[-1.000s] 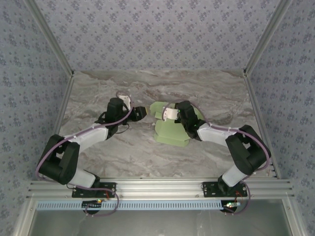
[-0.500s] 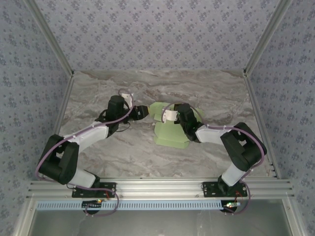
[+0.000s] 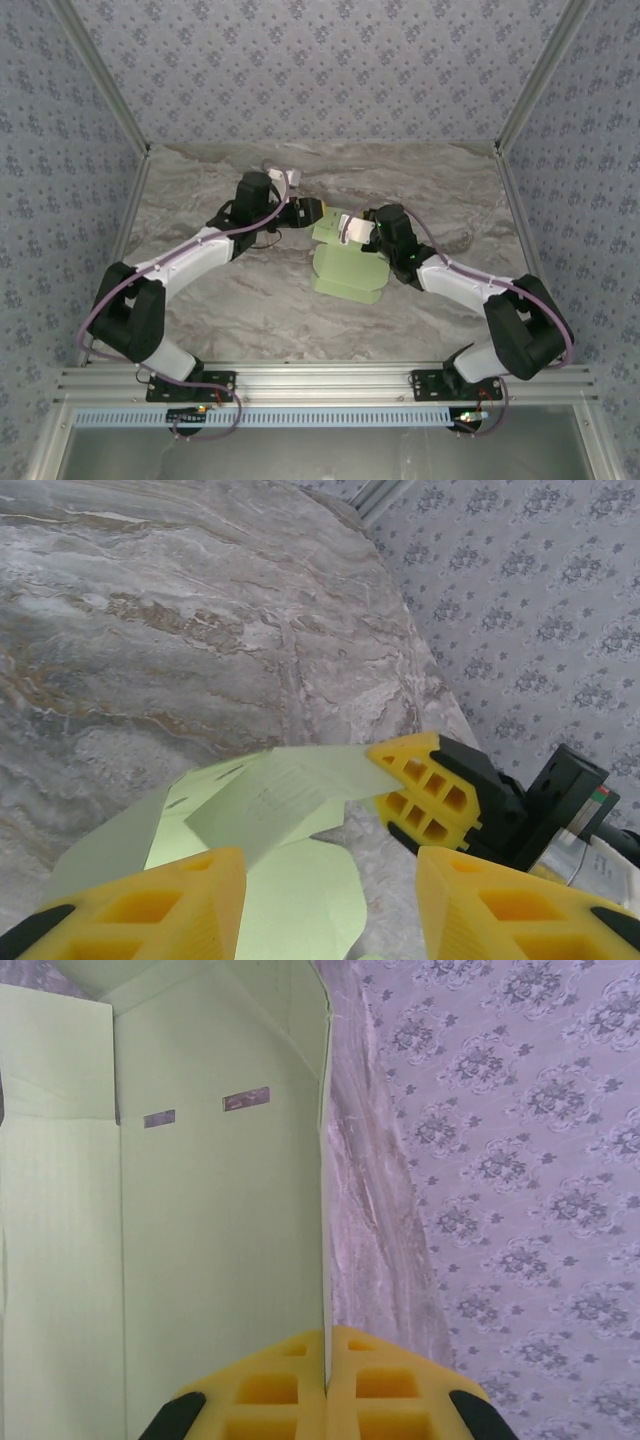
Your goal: Fold the paper box
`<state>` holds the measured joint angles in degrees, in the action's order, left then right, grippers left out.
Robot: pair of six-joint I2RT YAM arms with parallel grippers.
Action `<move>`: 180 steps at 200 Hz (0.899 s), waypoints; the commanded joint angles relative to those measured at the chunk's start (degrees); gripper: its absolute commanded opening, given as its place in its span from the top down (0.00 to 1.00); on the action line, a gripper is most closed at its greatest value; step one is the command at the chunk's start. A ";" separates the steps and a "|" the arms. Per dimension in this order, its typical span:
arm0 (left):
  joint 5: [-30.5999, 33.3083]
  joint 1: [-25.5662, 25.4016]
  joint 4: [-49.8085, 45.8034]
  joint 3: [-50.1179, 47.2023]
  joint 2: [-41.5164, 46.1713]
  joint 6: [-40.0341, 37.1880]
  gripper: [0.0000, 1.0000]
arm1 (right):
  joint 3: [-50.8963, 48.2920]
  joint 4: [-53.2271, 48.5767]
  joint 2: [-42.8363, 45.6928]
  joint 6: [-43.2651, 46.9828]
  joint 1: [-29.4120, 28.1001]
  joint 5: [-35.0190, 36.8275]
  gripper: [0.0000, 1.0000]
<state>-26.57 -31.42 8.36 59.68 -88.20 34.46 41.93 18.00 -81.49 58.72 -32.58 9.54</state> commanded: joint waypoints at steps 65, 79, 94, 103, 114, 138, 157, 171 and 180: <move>-0.15 -2.60 -7.71 9.17 -6.30 -1.81 0.55 | 1.12 -3.28 1.82 -4.42 0.08 -0.98 1.00; 0.11 -2.86 -7.39 9.64 -7.65 -1.77 0.56 | 1.23 -3.23 1.93 -4.50 -0.03 -0.67 1.00; 0.11 -3.18 -7.02 10.00 -9.02 -1.35 0.56 | 1.26 -3.23 1.95 -4.58 -0.19 -0.34 1.00; -0.05 -3.38 -6.49 9.89 -9.55 -0.87 0.57 | 1.35 -3.23 1.95 -4.70 -0.21 0.02 1.00; -0.06 -3.83 -5.71 9.76 -10.02 -0.41 0.58 | 1.34 -3.15 1.96 -4.96 -0.21 0.22 1.00; -0.78 -4.45 -2.98 8.95 -10.85 1.78 0.62 | 1.38 -2.49 1.82 -5.70 -0.40 0.33 1.00; -1.62 -4.91 -1.13 8.69 -11.28 3.30 0.63 | 1.50 -1.92 1.48 -6.14 -0.62 1.03 1.00; -1.74 -5.24 -0.68 9.09 -11.76 3.65 0.63 | 1.53 -1.45 1.19 -6.40 -0.88 1.19 1.00; -1.73 -5.40 -0.33 9.29 -12.14 4.05 0.63 | 1.29 -0.99 1.20 -6.64 -0.96 0.88 1.00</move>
<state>-26.39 -36.01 4.32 67.94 -99.11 36.62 41.93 15.64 -80.88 54.15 -32.80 10.07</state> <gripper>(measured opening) 0.367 0.060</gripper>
